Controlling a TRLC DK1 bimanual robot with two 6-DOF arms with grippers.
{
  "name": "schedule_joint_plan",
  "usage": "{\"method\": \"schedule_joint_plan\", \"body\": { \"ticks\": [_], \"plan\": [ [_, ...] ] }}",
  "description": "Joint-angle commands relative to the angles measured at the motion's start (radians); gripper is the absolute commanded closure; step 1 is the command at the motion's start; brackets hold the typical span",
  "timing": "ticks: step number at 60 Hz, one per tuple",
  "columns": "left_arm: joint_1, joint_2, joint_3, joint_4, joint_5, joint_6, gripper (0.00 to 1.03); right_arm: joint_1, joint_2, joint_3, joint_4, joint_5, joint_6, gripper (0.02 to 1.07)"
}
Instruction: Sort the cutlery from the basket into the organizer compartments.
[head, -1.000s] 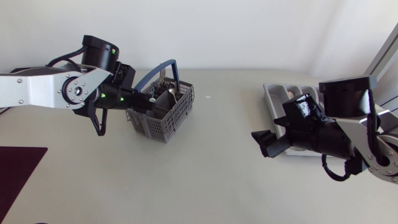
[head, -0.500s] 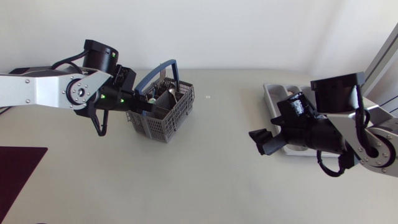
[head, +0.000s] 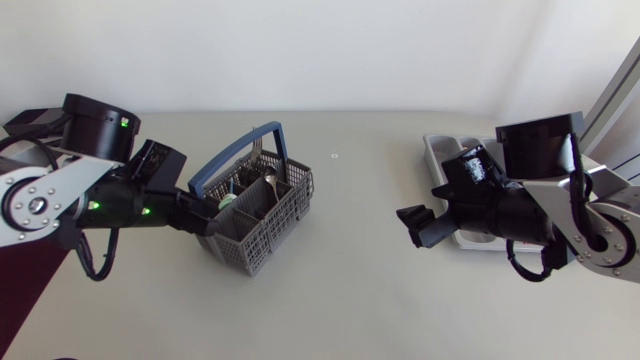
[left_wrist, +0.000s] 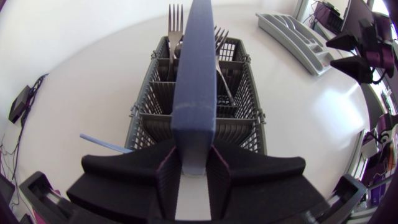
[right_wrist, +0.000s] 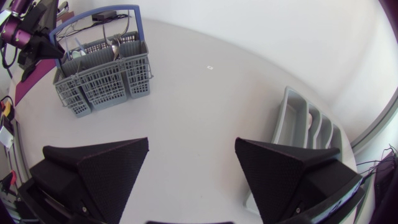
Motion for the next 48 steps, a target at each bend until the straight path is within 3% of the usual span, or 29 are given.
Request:
{"method": "schedule_joint_plan", "body": {
  "ticks": [1,3,8,12,23,29,37,44,48],
  "plan": [
    [-0.019,-0.069,-0.047,-0.010,0.023,0.030,0.81,0.015,0.012,0.015,0.000,0.010,-0.020,0.07],
    [-0.028,-0.092,-0.058,-0.016,0.021,0.031,0.71,0.019,0.013,0.015,0.000,0.010,-0.020,0.07],
    [-0.040,-0.148,-0.067,-0.019,0.021,0.031,0.70,0.035,0.015,0.018,0.001,0.010,-0.023,0.07],
    [-0.045,-0.212,-0.067,-0.039,0.021,0.033,0.61,0.052,0.018,0.020,0.001,0.011,-0.023,0.07],
    [-0.031,-0.381,-0.052,-0.109,0.018,0.048,0.57,0.078,0.041,0.026,0.000,0.022,-0.025,0.07],
    [0.027,-0.415,-0.046,-0.178,0.018,0.085,0.58,0.091,0.055,0.035,0.000,0.027,-0.026,0.07],
    [0.226,-0.405,-0.093,-0.181,0.055,0.211,0.76,0.121,0.069,0.048,0.000,0.024,-0.029,0.13],
    [0.414,-0.347,-0.116,-0.163,0.194,0.297,0.93,0.148,0.079,0.055,-0.002,0.022,-0.029,0.22],
    [0.461,-0.303,-0.124,-0.145,0.230,0.317,1.00,0.157,0.081,0.054,0.000,0.022,-0.028,0.30]
  ]
}}
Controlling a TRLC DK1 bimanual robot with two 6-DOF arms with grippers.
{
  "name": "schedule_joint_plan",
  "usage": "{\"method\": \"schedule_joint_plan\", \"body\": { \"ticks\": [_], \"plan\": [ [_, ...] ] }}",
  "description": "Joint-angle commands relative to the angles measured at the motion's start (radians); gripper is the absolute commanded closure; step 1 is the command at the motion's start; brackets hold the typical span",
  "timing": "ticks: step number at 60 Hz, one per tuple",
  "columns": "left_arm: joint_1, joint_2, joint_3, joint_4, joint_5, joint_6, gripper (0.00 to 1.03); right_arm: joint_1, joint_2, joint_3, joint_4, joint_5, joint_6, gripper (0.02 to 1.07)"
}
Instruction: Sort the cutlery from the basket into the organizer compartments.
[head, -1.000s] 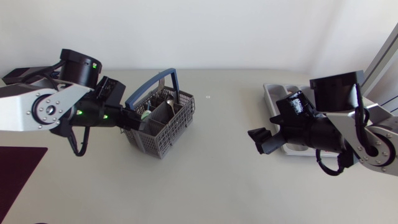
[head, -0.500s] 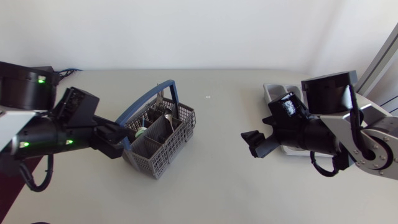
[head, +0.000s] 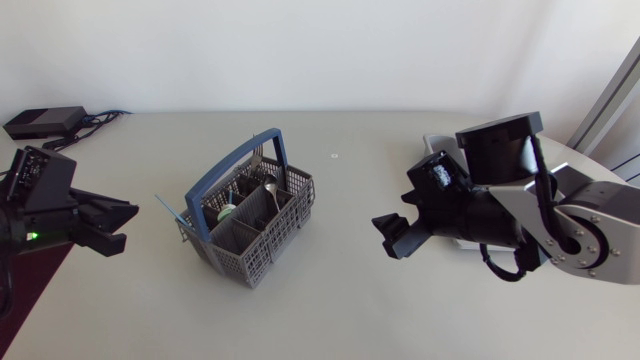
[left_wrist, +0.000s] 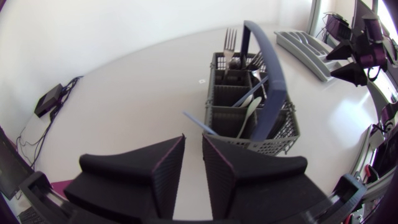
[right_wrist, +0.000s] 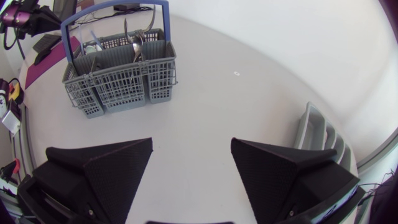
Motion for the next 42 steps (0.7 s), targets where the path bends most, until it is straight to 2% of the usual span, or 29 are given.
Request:
{"method": "schedule_joint_plan", "body": {
  "ticks": [1,9,17,25,38,42],
  "plan": [
    [0.059,0.069,-0.033,0.024,0.042,0.061,1.00,0.016,0.018,0.018,0.000,0.001,-0.017,0.34],
    [0.071,0.182,-0.065,0.133,0.044,0.066,1.00,0.025,0.016,0.009,0.003,-0.005,-0.021,0.64],
    [0.059,0.366,-0.050,0.221,0.097,0.061,1.00,0.036,0.011,0.001,0.000,-0.013,-0.027,0.68],
    [-0.001,0.490,-0.036,0.293,0.131,0.046,1.00,0.041,0.007,-0.003,0.000,-0.013,-0.027,0.68],
    [-0.059,0.474,-0.052,0.294,0.264,0.035,1.00,0.036,-0.002,-0.020,0.003,-0.013,-0.040,0.68],
    [-0.105,0.449,-0.075,0.294,0.286,0.037,1.00,0.033,-0.004,-0.023,0.006,-0.013,-0.043,0.68]
  ]
}}
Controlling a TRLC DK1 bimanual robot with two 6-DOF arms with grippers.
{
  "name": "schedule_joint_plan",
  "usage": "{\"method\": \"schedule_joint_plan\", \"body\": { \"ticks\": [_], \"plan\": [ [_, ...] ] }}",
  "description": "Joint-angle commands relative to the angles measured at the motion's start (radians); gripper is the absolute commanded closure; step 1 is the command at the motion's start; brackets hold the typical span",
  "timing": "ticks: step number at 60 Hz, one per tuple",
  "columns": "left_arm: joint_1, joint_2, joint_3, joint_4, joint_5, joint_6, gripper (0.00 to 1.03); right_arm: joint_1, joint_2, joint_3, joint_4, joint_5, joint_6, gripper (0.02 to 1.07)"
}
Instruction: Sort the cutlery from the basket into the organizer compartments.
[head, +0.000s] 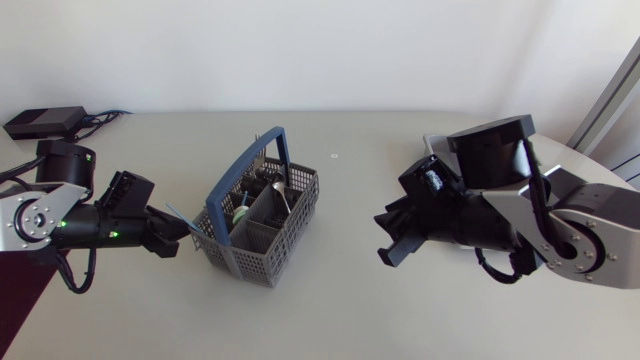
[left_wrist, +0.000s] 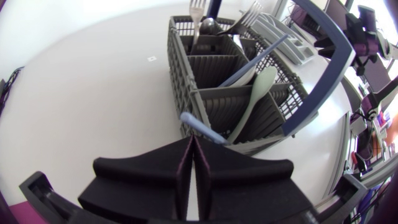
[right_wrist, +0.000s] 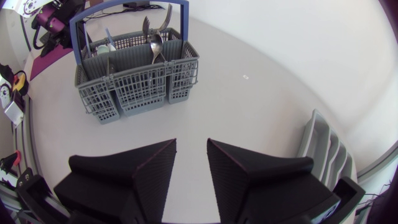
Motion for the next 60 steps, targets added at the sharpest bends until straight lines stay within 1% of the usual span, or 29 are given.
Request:
{"method": "schedule_joint_plan", "body": {
  "ticks": [1,3,7,10,11,12,13,14,15,17,18,20,22,25,27,30,32,34,35,37,42,43,46,47,48,51,53,60],
  "plan": [
    [-0.050,-0.038,-0.044,0.000,0.043,0.000,1.00,-0.001,-0.006,-0.024,0.007,-0.006,-0.020,0.68],
    [-0.075,-0.047,-0.054,0.000,0.044,0.001,1.00,-0.003,-0.008,-0.024,0.007,-0.006,-0.020,0.68],
    [-0.164,-0.076,-0.081,0.002,0.044,0.001,1.00,-0.004,-0.009,-0.029,0.009,-0.008,-0.022,0.68],
    [-0.211,-0.089,-0.091,0.000,0.044,0.001,1.00,-0.004,-0.014,-0.032,0.009,-0.009,-0.022,0.68],
    [-0.250,-0.095,-0.099,0.000,0.044,-0.002,1.00,-0.004,-0.015,-0.032,0.007,-0.009,-0.022,0.68],
    [-0.266,-0.098,-0.100,0.000,0.044,-0.004,1.00,-0.004,-0.017,-0.032,0.004,-0.009,-0.023,0.68],
    [-0.302,-0.107,-0.104,0.000,0.044,-0.008,1.00,-0.004,-0.020,-0.033,-0.001,-0.011,-0.023,0.69],
    [-0.316,-0.110,-0.104,0.000,0.044,-0.010,1.00,-0.004,-0.025,-0.033,-0.008,-0.015,-0.023,0.69],
    [-0.358,-0.118,-0.107,0.000,0.043,-0.017,1.00,-0.004,-0.029,-0.035,-0.013,-0.025,-0.028,0.70],
    [-0.409,-0.124,-0.107,0.000,0.041,-0.037,1.00,-0.004,-0.045,-0.038,-0.034,-0.042,-0.032,0.70],
    [-0.420,-0.124,-0.107,0.000,0.041,-0.040,1.00,-0.003,-0.060,-0.041,-0.050,-0.055,-0.039,0.70],
    [-0.503,-0.130,-0.104,0.000,0.026,-0.070,1.00,-0.001,-0.087,-0.045,-0.074,-0.078,-0.049,0.73],
    [-0.552,-0.135,-0.102,0.000,-0.005,-0.082,1.00,0.002,-0.109,-0.047,-0.099,-0.092,-0.055,0.77],
    [-0.590,-0.149,-0.102,0.002,-0.040,-0.093,1.00,0.002,-0.140,-0.039,-0.152,-0.108,-0.072,0.79],
    [-0.590,-0.164,-0.104,0.002,-0.048,-0.094,1.00,0.000,-0.155,-0.033,-0.180,-0.121,-0.083,0.82],
    [-0.562,-0.182,-0.105,0.000,-0.049,-0.091,1.00,-0.012,-0.172,-0.021,-0.231,-0.155,-0.094,0.90],
    [-0.526,-0.192,-0.107,0.000,-0.049,-0.083,1.00,-0.026,-0.179,-0.009,-0.277,-0.184,-0.111,0.94],
    [-0.500,-0.198,-0.108,0.000,-0.049,-0.080,1.00,-0.032,-0.179,-0.004,-0.300,-0.204,-0.118,0.98],
    [-0.475,-0.201,-0.108,-0.001,-0.049,-0.076,1.00,-0.035,-0.178,-0.001,-0.310,-0.212,-0.118,1.00],
    [-0.427,-0.202,-0.108,-0.003,-0.048,-0.065,1.00,-0.035,-0.172,0.002,-0.338,-0.213,-0.123,1.01],
    [-0.363,-0.205,-0.105,0.006,-0.044,-0.046,1.00,-0.018,-0.164,-0.005,-0.376,-0.216,-0.135,1.01],
    [-0.335,-0.205,-0.104,0.022,-0.044,-0.046,1.00,-0.010,-0.163,-0.009,-0.376,-0.219,-0.135,1.01],
    [-0.308,-0.193,-0.100,0.054,-0.044,-0.053,1.00,0.008,-0.147,-0.015,-0.376,-0.230,-0.135,1.02],
    [-0.285,-0.173,-0.094,0.105,-0.044,-0.068,1.00,0.020,-0.135,-0.016,-0.370,-0.236,-0.134,1.01],
    [-0.282,-0.169,-0.094,0.111,-0.046,-0.070,1.00,0.026,-0.127,-0.018,-0.366,-0.239,-0.134,1.01],
    [-0.239,-0.112,-0.073,0.180,-0.046,-0.083,1.00,0.051,-0.086,-0.021,-0.335,-0.241,-0.131,1.01],
    [-0.233,-0.090,-0.064,0.204,-0.046,-0.091,1.00,0.060,-0.060,-0.019,-0.320,-0.241,-0.128,1.01],
    [-0.182,0.057,-0.008,0.347,-0.044,-0.149,1.00,0.091,0.044,-0.004,-0.261,-0.264,-0.115,1.02]
  ]
}}
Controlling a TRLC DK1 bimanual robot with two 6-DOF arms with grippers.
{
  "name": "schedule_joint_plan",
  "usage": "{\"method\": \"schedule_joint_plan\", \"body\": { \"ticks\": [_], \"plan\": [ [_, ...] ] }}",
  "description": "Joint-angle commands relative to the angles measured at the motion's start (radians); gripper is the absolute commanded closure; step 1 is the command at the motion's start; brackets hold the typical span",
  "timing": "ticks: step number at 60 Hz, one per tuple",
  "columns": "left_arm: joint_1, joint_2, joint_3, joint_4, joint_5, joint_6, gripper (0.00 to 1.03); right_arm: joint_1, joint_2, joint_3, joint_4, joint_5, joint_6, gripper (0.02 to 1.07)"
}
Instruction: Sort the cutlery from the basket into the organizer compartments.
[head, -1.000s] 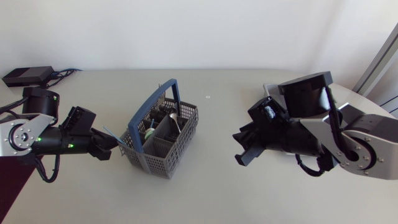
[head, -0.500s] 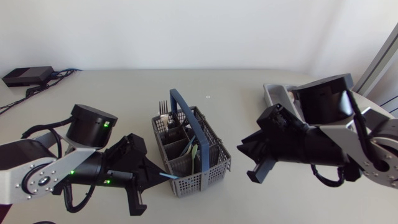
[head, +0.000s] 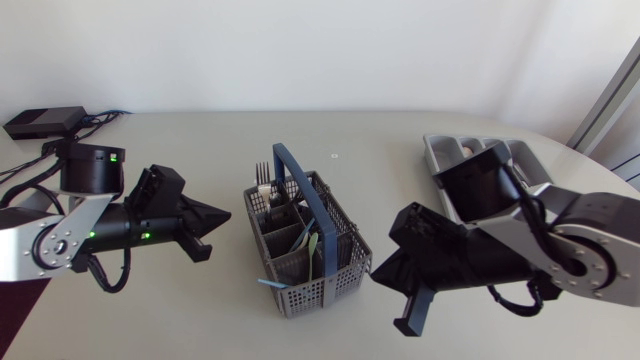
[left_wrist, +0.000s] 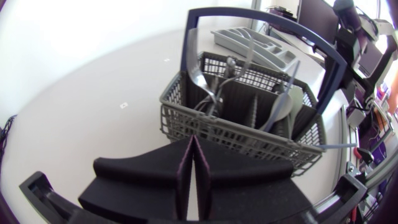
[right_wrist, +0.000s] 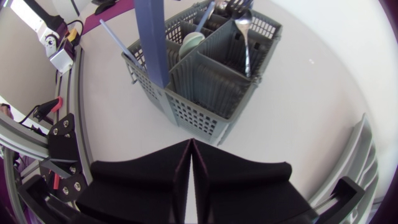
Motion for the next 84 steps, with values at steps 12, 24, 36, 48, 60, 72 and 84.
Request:
{"method": "schedule_joint_plan", "body": {
  "ticks": [12,24,36,48,60,72,84],
  "plan": [
    [0.064,0.290,0.190,0.196,-0.008,-0.124,1.00,0.034,0.153,0.033,0.146,-0.001,0.035,1.02],
    [0.061,0.451,0.345,0.202,0.033,-0.188,1.00,-0.007,0.161,0.042,0.277,0.112,0.065,1.02],
    [0.016,0.488,0.385,0.107,0.095,-0.157,1.00,-0.101,0.192,0.076,0.320,0.161,0.076,1.02],
    [0.038,0.378,0.296,0.004,0.155,-0.088,1.00,-0.150,0.265,0.136,0.367,0.177,0.104,1.02],
    [0.039,0.234,0.205,-0.076,0.167,-0.049,1.00,-0.165,0.382,0.246,0.369,0.184,0.110,1.02],
    [0.036,0.180,0.158,-0.097,0.153,-0.041,1.00,-0.199,0.468,0.337,0.369,0.224,0.110,1.02],
    [0.052,0.092,0.118,-0.137,0.099,-0.010,1.00,-0.200,0.394,0.262,0.367,0.261,0.110,1.02]
  ]
}}
